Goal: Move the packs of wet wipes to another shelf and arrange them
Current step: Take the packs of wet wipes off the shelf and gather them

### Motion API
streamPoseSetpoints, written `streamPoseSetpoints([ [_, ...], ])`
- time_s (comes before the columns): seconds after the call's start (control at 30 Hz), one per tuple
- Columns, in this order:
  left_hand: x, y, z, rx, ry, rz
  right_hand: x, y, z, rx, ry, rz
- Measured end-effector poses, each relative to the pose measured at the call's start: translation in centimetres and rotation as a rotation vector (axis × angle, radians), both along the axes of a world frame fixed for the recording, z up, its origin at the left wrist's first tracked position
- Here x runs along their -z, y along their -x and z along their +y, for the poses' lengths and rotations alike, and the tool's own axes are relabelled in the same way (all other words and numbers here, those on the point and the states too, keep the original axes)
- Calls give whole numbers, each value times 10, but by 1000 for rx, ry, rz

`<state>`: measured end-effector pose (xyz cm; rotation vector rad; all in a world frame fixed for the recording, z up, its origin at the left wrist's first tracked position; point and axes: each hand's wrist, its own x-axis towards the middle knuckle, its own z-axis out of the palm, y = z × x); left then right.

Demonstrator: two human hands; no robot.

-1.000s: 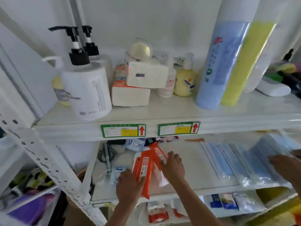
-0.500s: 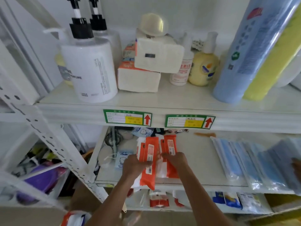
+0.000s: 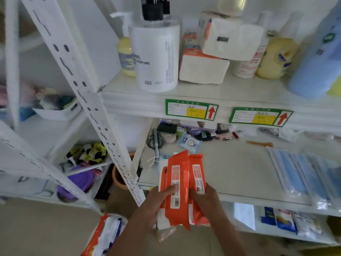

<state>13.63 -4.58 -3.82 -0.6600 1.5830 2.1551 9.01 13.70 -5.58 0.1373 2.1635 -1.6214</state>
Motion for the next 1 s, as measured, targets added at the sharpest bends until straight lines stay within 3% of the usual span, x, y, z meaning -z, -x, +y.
streamPoseSetpoints([
  [0.13, 11, -21, -32, -31, -136, 14, 9, -26, -36, -46, -125, -6],
  [0.33, 22, -58, -100, 9, -114, 32, -16, -83, -107, 72, -173, 12],
  [0.47, 52, -108, -170, 57, -136, -37, -1, -139, -173, 81, -171, -76],
  [0.63, 120, -169, -259, 87, -109, -178, 90, -194, -239, 169, -216, -258],
  [0.87, 268, -192, -349, -1, 97, -456, 281, -200, -322, 172, -167, -451],
  [1.0, 356, -172, -393, -89, 186, -412, 341, -178, -376, 215, -117, -441],
])
